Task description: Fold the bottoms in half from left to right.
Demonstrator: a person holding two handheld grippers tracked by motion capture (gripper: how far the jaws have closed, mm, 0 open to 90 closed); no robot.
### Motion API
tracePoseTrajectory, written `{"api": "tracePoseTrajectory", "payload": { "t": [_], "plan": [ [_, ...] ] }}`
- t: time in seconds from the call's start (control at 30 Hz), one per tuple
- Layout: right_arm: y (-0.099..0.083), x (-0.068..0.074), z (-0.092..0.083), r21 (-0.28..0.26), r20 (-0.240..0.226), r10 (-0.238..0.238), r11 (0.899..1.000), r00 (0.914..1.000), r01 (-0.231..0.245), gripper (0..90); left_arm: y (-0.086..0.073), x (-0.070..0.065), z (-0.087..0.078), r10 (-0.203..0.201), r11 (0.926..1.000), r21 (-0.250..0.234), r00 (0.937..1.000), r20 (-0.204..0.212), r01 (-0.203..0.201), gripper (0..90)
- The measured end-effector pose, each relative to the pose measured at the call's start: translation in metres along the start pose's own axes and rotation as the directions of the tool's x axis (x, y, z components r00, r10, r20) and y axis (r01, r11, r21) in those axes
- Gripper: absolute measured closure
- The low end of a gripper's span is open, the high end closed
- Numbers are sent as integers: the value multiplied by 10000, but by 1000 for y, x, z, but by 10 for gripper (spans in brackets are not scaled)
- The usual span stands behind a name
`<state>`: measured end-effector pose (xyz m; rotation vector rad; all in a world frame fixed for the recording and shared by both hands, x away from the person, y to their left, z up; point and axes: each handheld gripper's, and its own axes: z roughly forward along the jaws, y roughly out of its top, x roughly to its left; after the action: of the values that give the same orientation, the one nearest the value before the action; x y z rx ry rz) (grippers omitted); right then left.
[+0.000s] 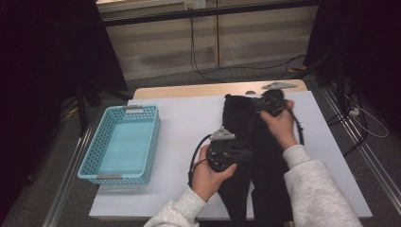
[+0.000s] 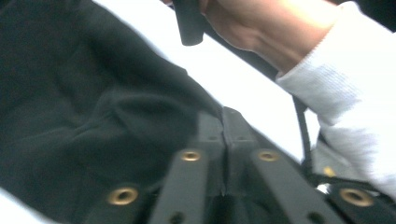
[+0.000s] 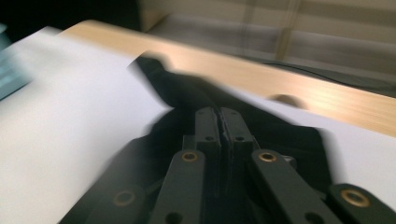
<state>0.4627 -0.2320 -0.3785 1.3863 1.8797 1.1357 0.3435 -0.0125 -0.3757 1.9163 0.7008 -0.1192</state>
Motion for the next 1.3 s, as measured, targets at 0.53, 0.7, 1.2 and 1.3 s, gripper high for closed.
{"api": "tracePoseTrajectory", "payload": {
  "t": [0.53,0.7,1.2,1.3],
  "plan": [
    [-72,18,-36,1497,-752,-860,9840,9934,965,307,-41,84,-38,480,9942,1048,9677,-2475,-225,221],
    [-90,28,-48,1680,-927,-1186,9768,9886,1330,265,-51,103,-49,576,9914,1289,9542,-2937,-201,202],
    [-126,34,-83,1655,-1328,-931,9795,9868,1147,182,-70,127,-66,520,9867,1623,9338,-3539,65,156],
    [-127,33,-87,1690,-1326,-1000,9781,9861,1219,179,-70,127,-66,536,9867,1626,9361,-3477,39,154]
  ]
}}
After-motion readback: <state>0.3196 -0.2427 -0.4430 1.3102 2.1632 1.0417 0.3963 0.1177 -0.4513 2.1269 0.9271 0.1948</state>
